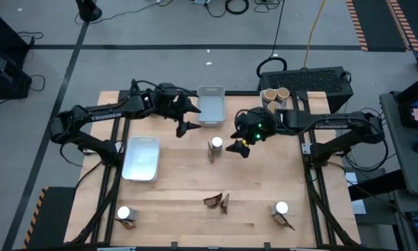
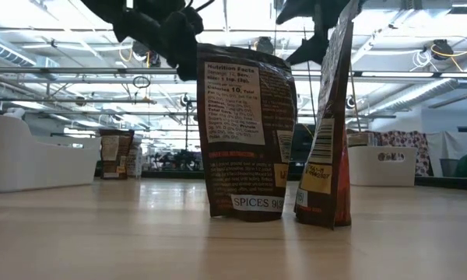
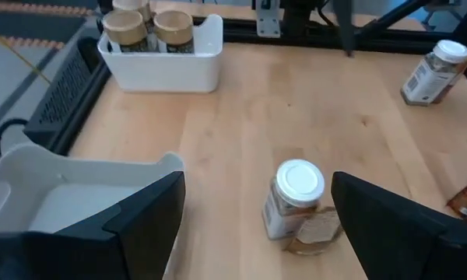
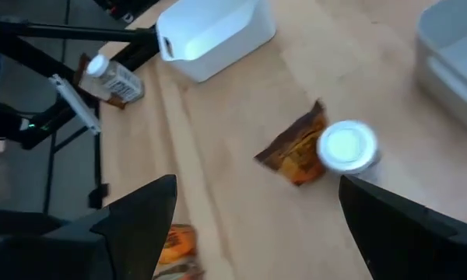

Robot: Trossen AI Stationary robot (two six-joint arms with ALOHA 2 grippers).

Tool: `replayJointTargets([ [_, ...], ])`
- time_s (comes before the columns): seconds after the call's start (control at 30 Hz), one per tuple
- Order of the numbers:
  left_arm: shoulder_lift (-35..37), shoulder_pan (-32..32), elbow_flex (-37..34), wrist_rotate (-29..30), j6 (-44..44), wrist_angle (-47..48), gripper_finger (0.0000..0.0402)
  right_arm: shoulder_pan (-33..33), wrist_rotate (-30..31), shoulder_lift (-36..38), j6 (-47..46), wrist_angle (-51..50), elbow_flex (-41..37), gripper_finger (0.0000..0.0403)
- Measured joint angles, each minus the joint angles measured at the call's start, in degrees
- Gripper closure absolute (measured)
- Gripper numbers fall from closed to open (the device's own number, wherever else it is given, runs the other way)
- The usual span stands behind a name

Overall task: Sort spices by type
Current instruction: Put the orange spice pack into the gray bin

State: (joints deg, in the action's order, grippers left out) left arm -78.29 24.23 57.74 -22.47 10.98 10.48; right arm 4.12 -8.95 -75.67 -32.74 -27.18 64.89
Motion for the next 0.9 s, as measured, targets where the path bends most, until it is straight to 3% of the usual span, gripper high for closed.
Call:
replayJointTargets([
  [0.37, 0.03, -0.57, -0.01, -2.69, 0.05, -1.17, 0.0075, -5.62, 6.74, -4.14, -4.75, -4.08, 7.10, 0.0062],
  [0.73, 0.05, -1.67, 0.00, -8.58, -0.24, -0.98, 0.0075, -9.13, 2.81, -10.05, -22.22, -4.79, 9.20, 0.0062],
  [0.9, 0.05, -3.93, -0.01, -8.65, -6.28, -0.36, 0.0075, -11.57, 3.93, -10.30, -21.78, -5.34, 9.20, 0.0062],
])
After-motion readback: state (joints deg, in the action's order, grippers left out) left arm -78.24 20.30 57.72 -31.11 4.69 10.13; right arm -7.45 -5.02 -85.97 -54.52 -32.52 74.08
